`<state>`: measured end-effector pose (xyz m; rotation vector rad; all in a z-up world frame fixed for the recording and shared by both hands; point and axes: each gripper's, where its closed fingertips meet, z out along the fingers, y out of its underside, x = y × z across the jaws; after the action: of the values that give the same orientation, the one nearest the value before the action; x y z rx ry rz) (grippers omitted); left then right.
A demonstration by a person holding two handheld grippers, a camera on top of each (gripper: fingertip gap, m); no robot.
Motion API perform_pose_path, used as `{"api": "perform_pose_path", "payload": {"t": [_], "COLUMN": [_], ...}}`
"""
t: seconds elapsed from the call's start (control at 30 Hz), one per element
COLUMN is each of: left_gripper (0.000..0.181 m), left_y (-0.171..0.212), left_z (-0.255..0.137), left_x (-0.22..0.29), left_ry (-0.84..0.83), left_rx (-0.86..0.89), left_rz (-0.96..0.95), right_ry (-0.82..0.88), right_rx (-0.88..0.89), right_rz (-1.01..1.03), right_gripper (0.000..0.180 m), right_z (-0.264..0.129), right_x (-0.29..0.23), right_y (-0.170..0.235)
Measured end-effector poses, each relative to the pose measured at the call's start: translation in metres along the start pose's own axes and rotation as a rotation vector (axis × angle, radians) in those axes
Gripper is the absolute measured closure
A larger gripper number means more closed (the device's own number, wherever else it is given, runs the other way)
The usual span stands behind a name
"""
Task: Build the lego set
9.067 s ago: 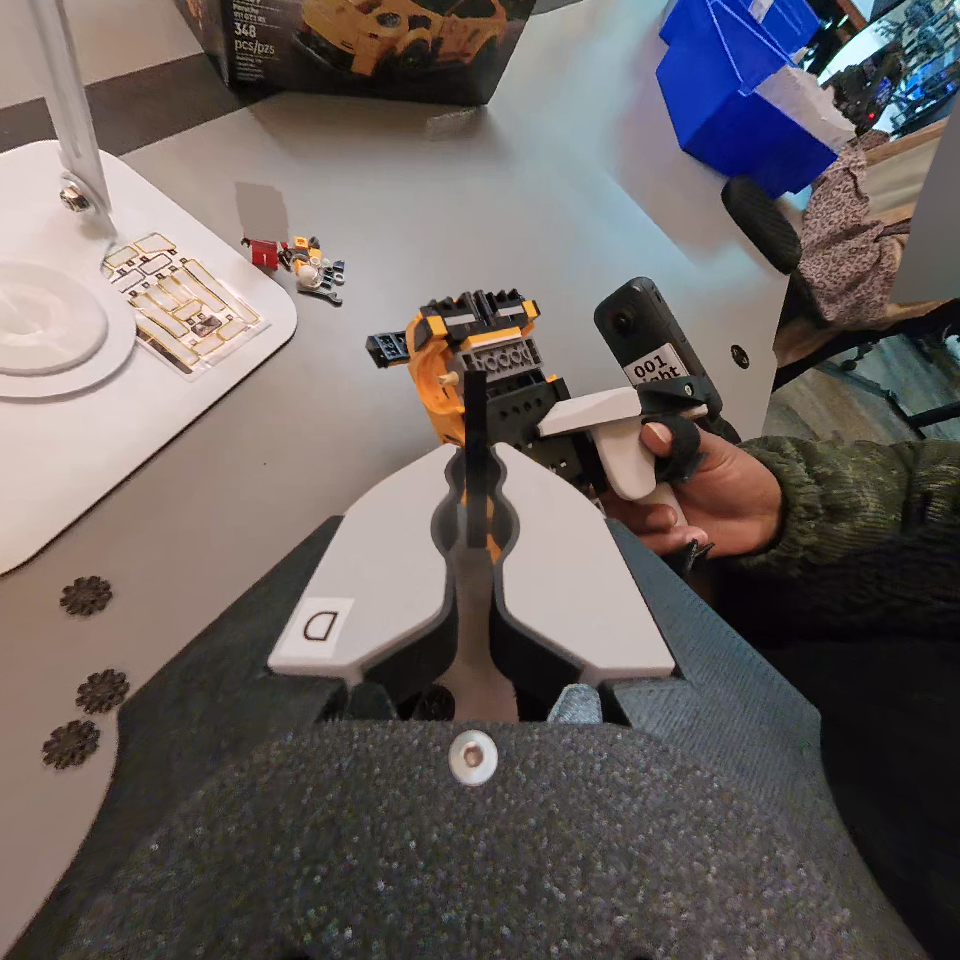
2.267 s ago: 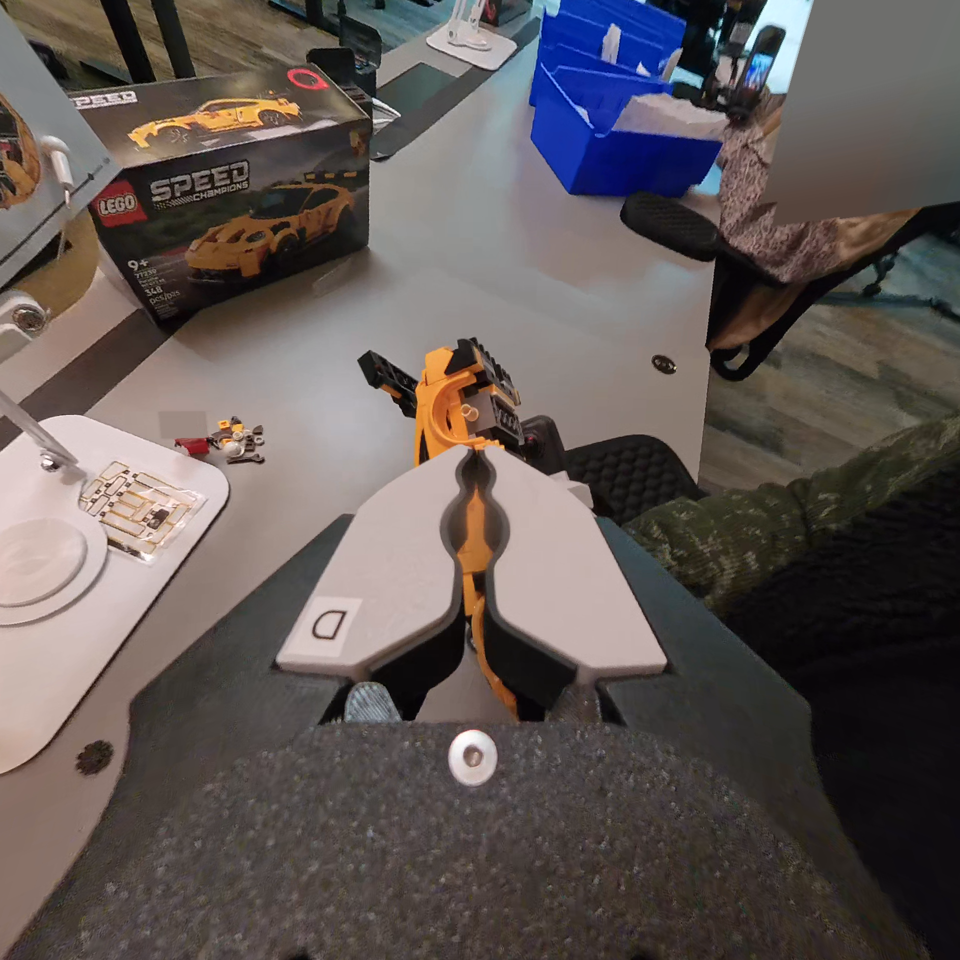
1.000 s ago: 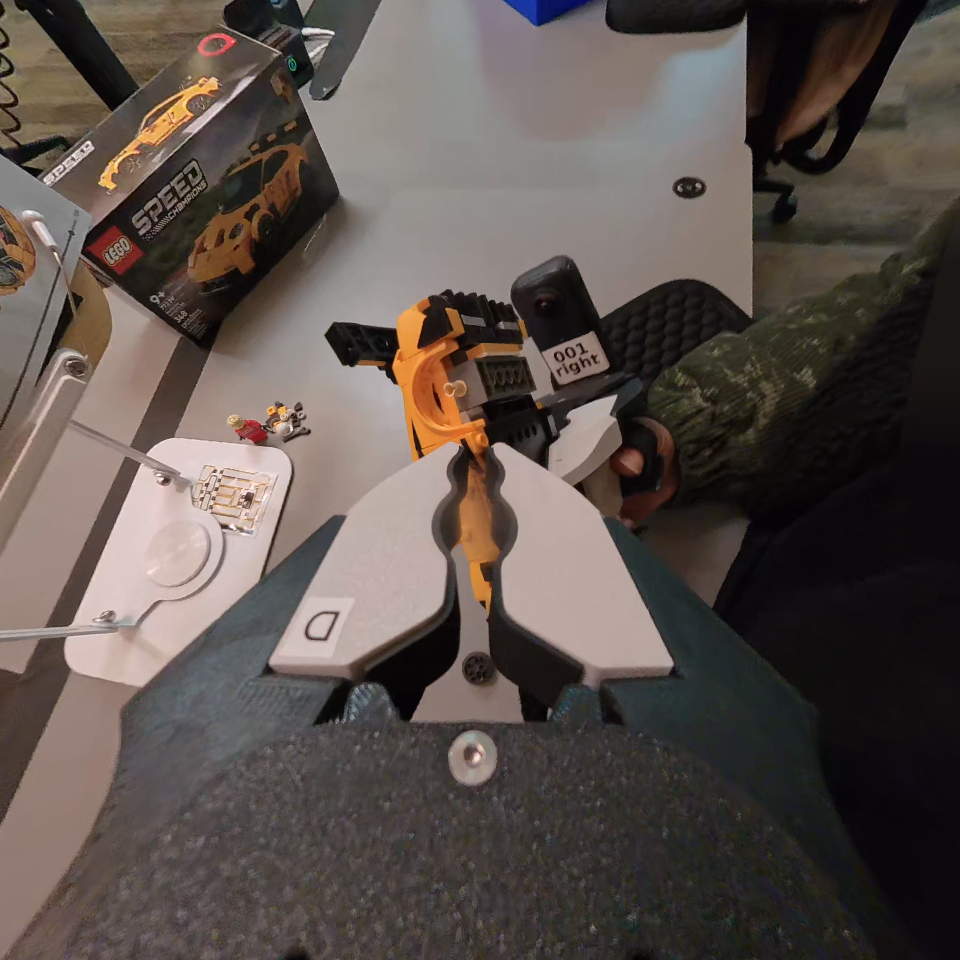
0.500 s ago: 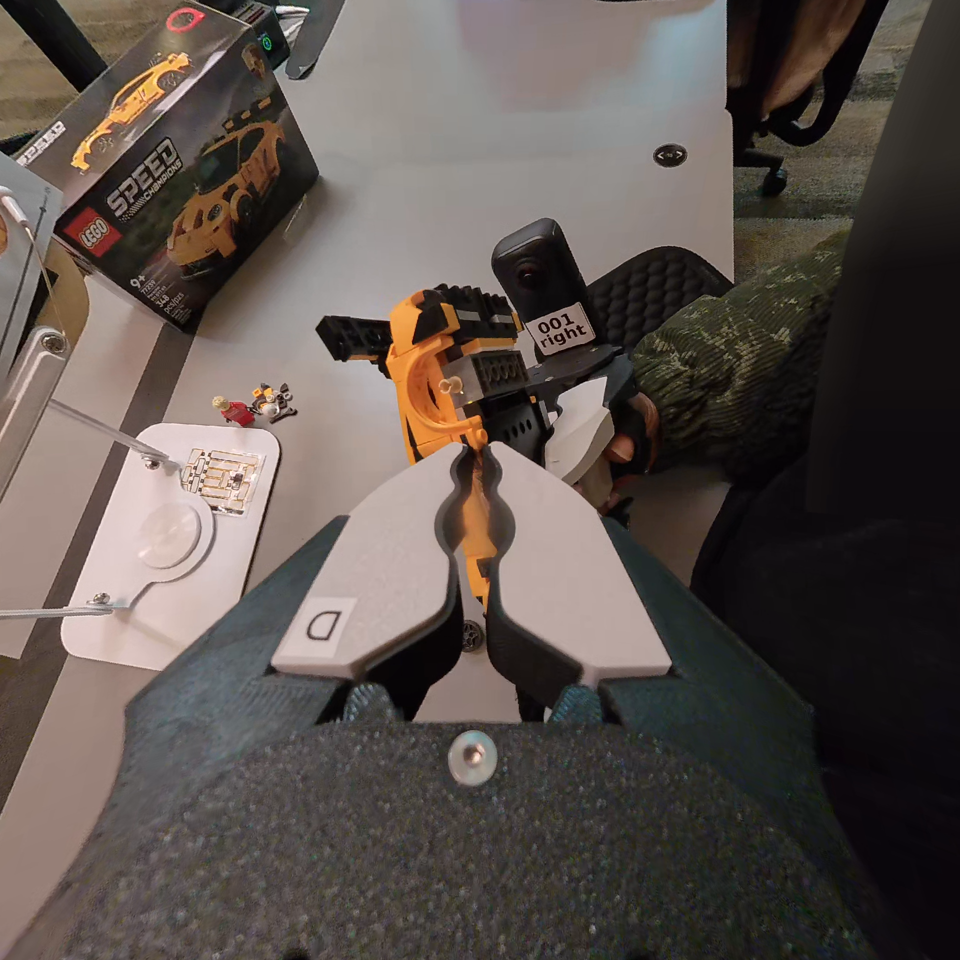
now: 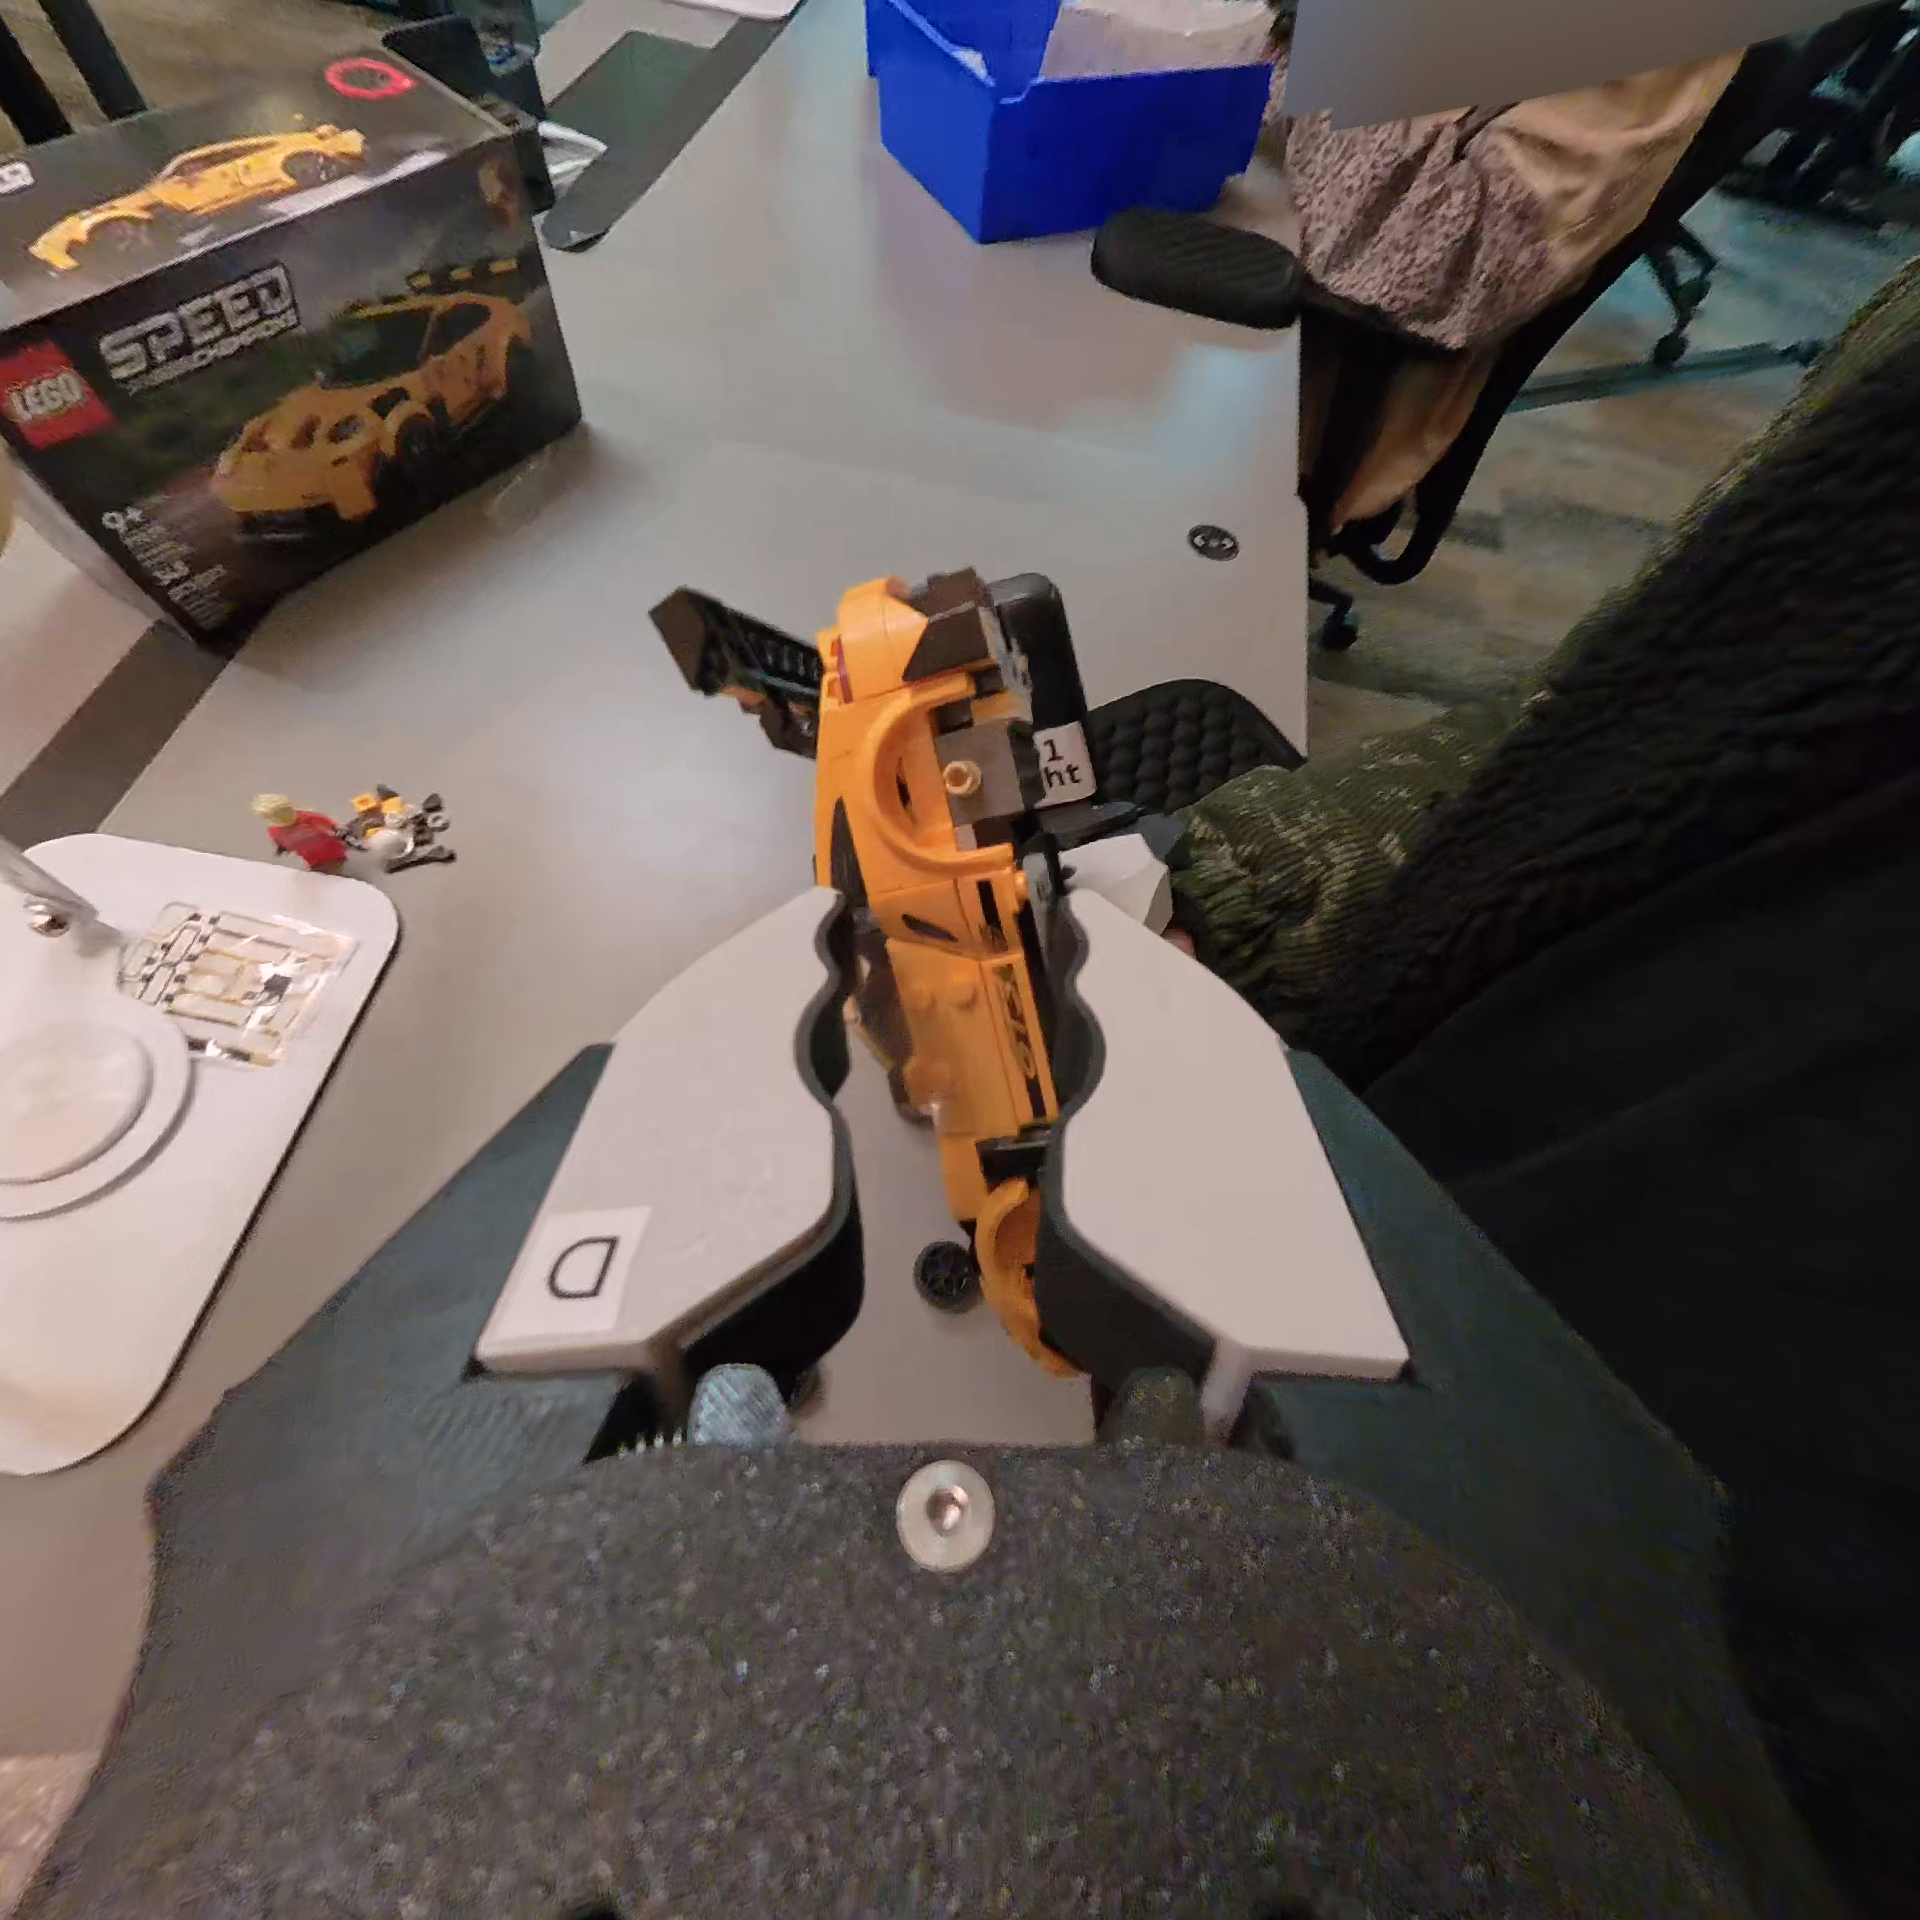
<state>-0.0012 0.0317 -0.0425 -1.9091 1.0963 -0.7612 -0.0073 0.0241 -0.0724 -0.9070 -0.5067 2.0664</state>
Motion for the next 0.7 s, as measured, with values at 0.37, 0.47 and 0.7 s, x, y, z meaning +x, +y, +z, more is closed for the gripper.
{"api": "perform_pose_path", "payload": {"t": [0.37, 0.47, 0.7], "left_gripper": [0.152, 0.151, 0.151], "left_y": [-0.0033, -0.0028, -0.0003], "left_z": [0.0010, 0.0005, -0.0004], "left_x": [0.0056, 0.0065, 0.0065], "left_ry": [-0.005, -0.001, 0.009], "left_rx": [0.026, 0.034, 0.054], "left_rz": [-0.006, -0.010, -0.029], "right_ry": [-0.033, -0.034, -0.027], "right_rx": [-0.005, -0.016, -0.038], "right_rz": [-0.008, -0.014, -0.022], "right_gripper": [0.132, 0.132, 0.132], "right_z": [0.0008, 0.0014, 0.0020], "right_x": [-0.0052, -0.0057, -0.0054], "right_y": [0.0023, 0.0041, 0.0077]}}
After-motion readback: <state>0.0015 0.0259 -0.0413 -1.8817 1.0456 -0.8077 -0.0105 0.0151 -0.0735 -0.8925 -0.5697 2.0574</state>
